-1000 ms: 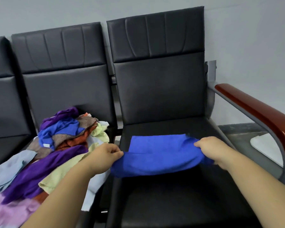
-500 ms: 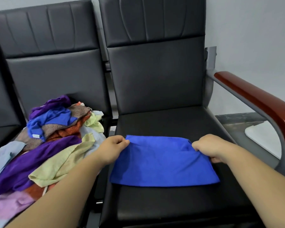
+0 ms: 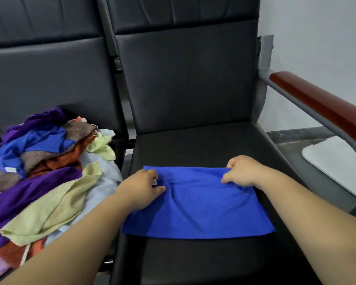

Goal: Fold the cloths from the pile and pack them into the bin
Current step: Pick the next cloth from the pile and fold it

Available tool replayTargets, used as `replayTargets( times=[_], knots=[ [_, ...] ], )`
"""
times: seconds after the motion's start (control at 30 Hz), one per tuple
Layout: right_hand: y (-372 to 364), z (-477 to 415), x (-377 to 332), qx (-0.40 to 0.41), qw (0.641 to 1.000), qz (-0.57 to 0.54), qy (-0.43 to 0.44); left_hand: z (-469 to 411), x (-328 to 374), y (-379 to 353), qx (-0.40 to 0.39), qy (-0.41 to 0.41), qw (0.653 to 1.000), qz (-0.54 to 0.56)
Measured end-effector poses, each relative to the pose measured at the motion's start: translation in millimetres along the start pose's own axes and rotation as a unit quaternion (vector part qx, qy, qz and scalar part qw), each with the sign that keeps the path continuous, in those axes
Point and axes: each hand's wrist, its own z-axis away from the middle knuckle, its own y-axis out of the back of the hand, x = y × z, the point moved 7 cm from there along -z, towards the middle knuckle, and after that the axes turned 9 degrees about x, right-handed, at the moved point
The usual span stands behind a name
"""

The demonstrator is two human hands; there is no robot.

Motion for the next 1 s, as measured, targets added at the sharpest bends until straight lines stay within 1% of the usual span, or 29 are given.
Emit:
replayTargets(
  times=[0.03, 0.07, 0.13, 0.17, 0.27, 0.33, 0.43, 0.5, 0.57, 0.63, 0.7, 0.77, 0.83, 0.9, 0.97, 1.0],
  knots=[
    [1.4, -0.8, -2.6, 0.001, 1.000, -0.029, 0.005, 0.2, -2.1, 0.7, -0.006, 0.007, 1.000, -0.010],
    [3.1, -2.2, -4.1, 0.004, 0.996, -0.085, 0.003, 0.2, -4.1, 0.7, -0.013, 0.012, 1.000, -0.019],
    [4.3, -6.6, -3.9, 0.004, 0.978, -0.209, -0.006, 0.0, -6.6, 0.6, -0.024, 0.019, 0.999, -0.023],
    [3.1, -8.6, -2.4, 0.001, 0.968, -0.250, -0.015, 0.4, -7.3, 1.0, -0.027, 0.021, 0.999, -0.021],
    [-0.3, -17.4, 7.8, 0.027, 0.956, -0.289, -0.035, 0.6, -7.2, 1.8, -0.025, 0.026, 0.999, -0.021],
    [2.8, -22.8, 15.0, 0.069, 0.943, -0.323, -0.048, 1.8, -6.2, 2.2, -0.022, 0.029, 0.999, -0.018],
    [18.5, -22.2, 22.0, 0.154, 0.921, -0.353, -0.051, 4.0, -5.7, 2.9, -0.016, 0.034, 0.999, -0.018],
    [32.3, -17.7, 26.4, 0.222, 0.921, -0.317, -0.041, 4.8, -6.0, 2.7, -0.015, 0.036, 0.999, -0.023],
    [39.9, -12.6, 23.8, 0.248, 0.938, -0.243, -0.017, 4.9, -6.9, 3.2, -0.012, 0.034, 0.999, -0.026],
    [37.3, -8.8, 13.1, 0.215, 0.959, -0.183, 0.019, 4.1, -8.9, 3.6, -0.010, 0.036, 0.999, -0.028],
    [27.5, -5.3, 2.7, 0.149, 0.982, -0.107, 0.045, 4.8, -9.7, 4.4, -0.015, 0.039, 0.999, -0.028],
    [15.0, -1.0, -1.1, 0.081, 0.996, -0.003, 0.047, 5.9, -9.3, 6.1, -0.016, 0.041, 0.999, -0.027],
    [6.9, 0.9, 1.1, 0.046, 0.996, 0.065, 0.033, 6.4, -7.9, 10.3, 0.000, 0.042, 0.999, -0.021],
    [3.8, 1.1, 2.8, 0.034, 0.995, 0.089, 0.020, 6.2, -5.7, 16.6, 0.048, 0.029, 0.998, -0.025],
    [2.6, 1.2, 1.8, 0.025, 0.994, 0.101, 0.021, 6.1, -1.7, 20.0, 0.092, -0.012, 0.996, -0.016],
    [2.7, 2.1, 0.8, 0.023, 0.994, 0.105, 0.024, 6.5, 0.8, 18.2, 0.093, -0.035, 0.995, -0.005]
  ],
)
